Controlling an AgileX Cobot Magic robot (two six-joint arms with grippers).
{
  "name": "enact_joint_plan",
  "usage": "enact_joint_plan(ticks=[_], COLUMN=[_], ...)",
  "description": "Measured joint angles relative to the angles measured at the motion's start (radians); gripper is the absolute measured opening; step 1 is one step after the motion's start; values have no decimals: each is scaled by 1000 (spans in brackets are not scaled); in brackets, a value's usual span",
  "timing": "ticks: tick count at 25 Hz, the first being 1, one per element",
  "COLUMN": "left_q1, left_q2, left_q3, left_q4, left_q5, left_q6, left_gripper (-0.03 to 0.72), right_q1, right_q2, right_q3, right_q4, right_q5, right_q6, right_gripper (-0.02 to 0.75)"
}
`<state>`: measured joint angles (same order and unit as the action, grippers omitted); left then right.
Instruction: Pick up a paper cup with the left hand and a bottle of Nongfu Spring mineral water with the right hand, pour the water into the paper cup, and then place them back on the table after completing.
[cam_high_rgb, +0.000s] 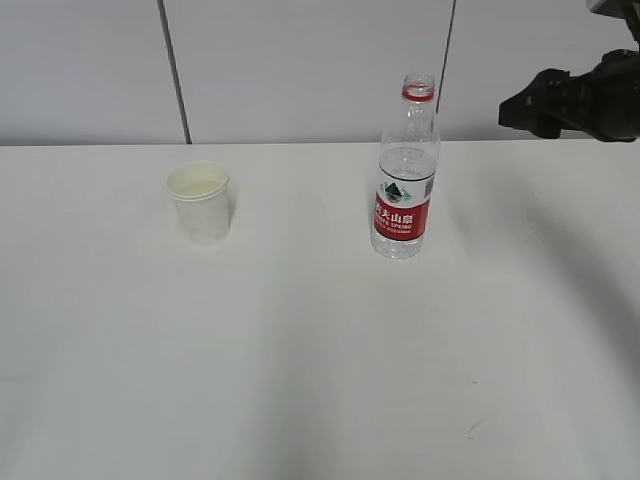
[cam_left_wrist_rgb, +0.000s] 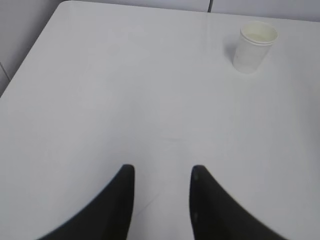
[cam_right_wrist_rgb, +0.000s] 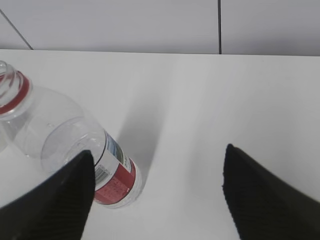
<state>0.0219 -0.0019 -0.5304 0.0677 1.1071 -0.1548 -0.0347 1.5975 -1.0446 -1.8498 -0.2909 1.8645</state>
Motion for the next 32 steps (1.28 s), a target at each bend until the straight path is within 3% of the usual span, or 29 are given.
enact_joint_plan(ticks=[17,32], left_q1=[0,0], left_q2=[0,0], left_q3=[0,0], left_q4=[0,0], left_q5=[0,0], left_q6=[0,0], left_gripper=[238,238], right_q1=[0,0], right_q2=[-142,-466], right_q3=[15,245], right_q4=[0,0], right_q5=[6,53], right_q6=[2,-51], right_gripper=[587,587])
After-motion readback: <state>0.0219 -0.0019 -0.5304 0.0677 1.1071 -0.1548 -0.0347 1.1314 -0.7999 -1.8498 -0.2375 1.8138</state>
